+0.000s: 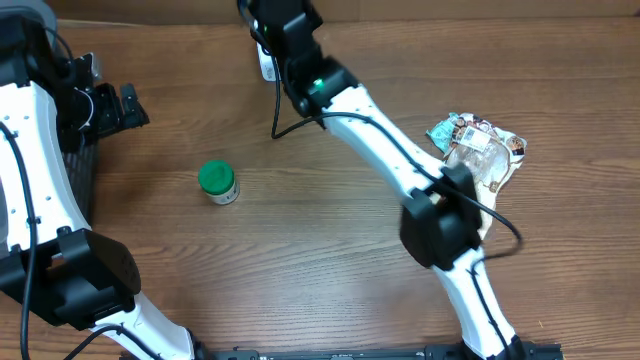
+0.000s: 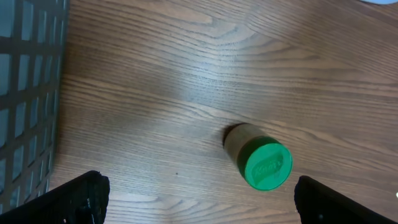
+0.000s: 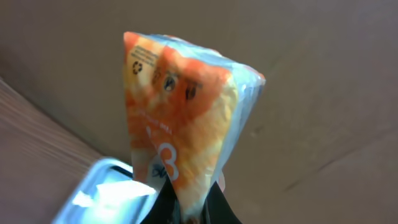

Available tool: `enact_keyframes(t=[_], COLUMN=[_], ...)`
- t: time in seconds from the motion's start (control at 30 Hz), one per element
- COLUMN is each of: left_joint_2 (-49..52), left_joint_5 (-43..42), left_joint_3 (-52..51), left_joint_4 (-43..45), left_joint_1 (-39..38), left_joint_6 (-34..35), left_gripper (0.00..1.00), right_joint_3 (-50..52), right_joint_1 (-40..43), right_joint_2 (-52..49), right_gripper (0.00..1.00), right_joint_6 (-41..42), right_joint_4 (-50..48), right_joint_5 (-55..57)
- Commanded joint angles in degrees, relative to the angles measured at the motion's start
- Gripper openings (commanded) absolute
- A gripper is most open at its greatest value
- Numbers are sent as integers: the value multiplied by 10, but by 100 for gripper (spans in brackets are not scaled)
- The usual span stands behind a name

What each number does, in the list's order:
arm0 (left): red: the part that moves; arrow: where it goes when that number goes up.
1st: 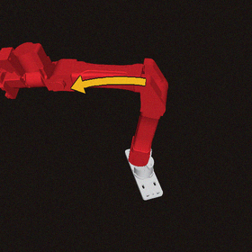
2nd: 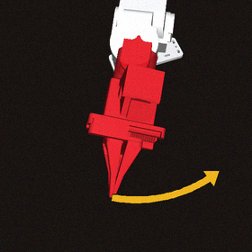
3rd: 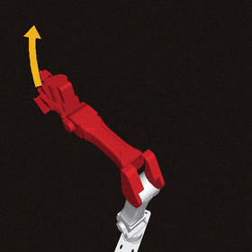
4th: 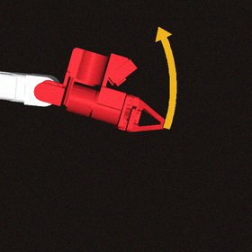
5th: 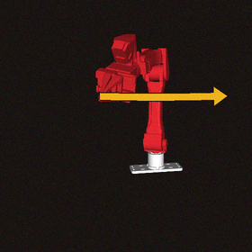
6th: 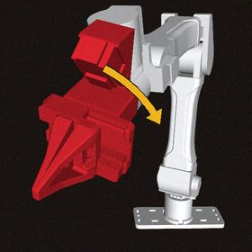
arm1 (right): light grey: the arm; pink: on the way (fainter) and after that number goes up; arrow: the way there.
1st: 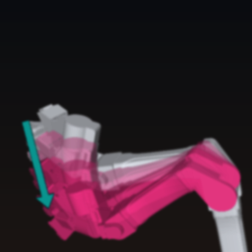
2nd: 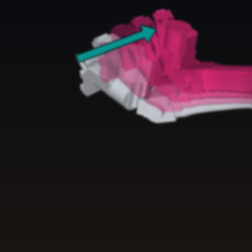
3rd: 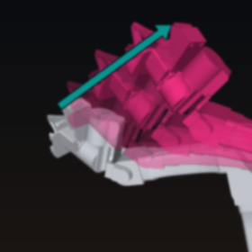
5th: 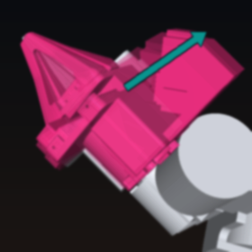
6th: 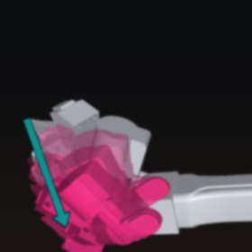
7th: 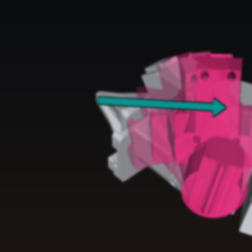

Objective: Scan the item barcode
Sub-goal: 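Hold the orange box barcode in front of the scanner, then carry the orange box right and release it beside the bag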

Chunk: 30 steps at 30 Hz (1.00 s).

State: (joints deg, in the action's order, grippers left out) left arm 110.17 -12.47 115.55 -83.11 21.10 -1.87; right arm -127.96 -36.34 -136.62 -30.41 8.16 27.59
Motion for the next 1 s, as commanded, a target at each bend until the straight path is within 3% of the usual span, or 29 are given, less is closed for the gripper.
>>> enact_keyframes(t=[0.0, 0.13, 0.37, 0.97], left_joint_2=[0, 0, 0, 0], left_joint_5=[-7, -7, -7, -7], left_joint_3=[4, 4, 4, 4], left_joint_4=[0, 0, 0, 0], left_joint_1=[-1, -1, -1, -1], left_joint_6=[2, 2, 2, 2], left_gripper=[99, 99, 99, 100], right_joint_3=[-6, -6, -6, -6], right_joint_1=[16, 23, 22, 18], right_joint_2=[-69, -119, -149, -144], right_gripper=[4, 4, 4, 4], right_joint_6=[-204, -224, -230, -239], right_joint_4=[-68, -129, -141, -96], right_joint_5=[64, 54, 29, -17])
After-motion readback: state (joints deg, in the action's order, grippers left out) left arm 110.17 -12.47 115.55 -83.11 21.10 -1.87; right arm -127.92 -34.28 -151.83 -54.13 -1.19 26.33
